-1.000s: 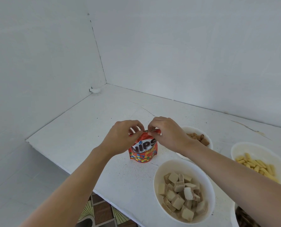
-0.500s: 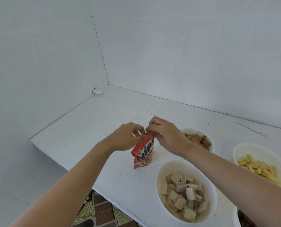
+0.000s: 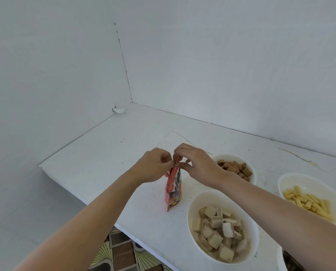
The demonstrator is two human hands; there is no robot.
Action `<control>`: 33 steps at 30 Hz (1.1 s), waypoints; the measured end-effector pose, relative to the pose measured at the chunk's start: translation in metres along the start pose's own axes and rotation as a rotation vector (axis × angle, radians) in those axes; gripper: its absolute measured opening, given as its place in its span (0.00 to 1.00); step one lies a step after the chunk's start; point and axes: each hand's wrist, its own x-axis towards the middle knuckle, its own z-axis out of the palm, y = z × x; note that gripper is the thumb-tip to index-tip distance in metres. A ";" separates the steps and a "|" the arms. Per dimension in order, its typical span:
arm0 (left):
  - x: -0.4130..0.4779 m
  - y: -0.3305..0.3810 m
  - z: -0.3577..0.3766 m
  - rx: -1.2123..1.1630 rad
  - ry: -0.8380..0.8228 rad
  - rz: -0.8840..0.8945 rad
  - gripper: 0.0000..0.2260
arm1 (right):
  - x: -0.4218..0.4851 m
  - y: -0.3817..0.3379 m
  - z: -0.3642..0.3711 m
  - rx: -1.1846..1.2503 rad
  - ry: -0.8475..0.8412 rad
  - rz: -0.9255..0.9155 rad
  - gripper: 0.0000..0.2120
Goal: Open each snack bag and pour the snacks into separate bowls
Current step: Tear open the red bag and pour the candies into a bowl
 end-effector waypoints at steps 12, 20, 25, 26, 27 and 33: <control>-0.007 0.001 0.017 -0.062 0.119 -0.042 0.12 | -0.004 -0.001 0.002 0.064 0.009 0.041 0.04; -0.009 -0.014 0.002 0.065 0.193 -0.106 0.11 | -0.012 0.013 -0.008 -0.027 -0.090 0.014 0.04; -0.006 -0.011 0.003 0.020 0.164 -0.121 0.11 | -0.013 0.002 -0.006 -0.016 -0.062 0.007 0.05; -0.006 -0.009 0.003 0.022 0.168 -0.118 0.11 | -0.013 -0.001 -0.006 -0.029 -0.077 -0.008 0.05; -0.006 -0.007 0.003 0.019 0.165 -0.117 0.11 | -0.013 -0.002 -0.005 -0.046 -0.101 -0.023 0.05; -0.012 0.001 -0.003 -0.044 -0.015 -0.113 0.06 | -0.012 -0.001 -0.003 -0.083 -0.156 -0.009 0.04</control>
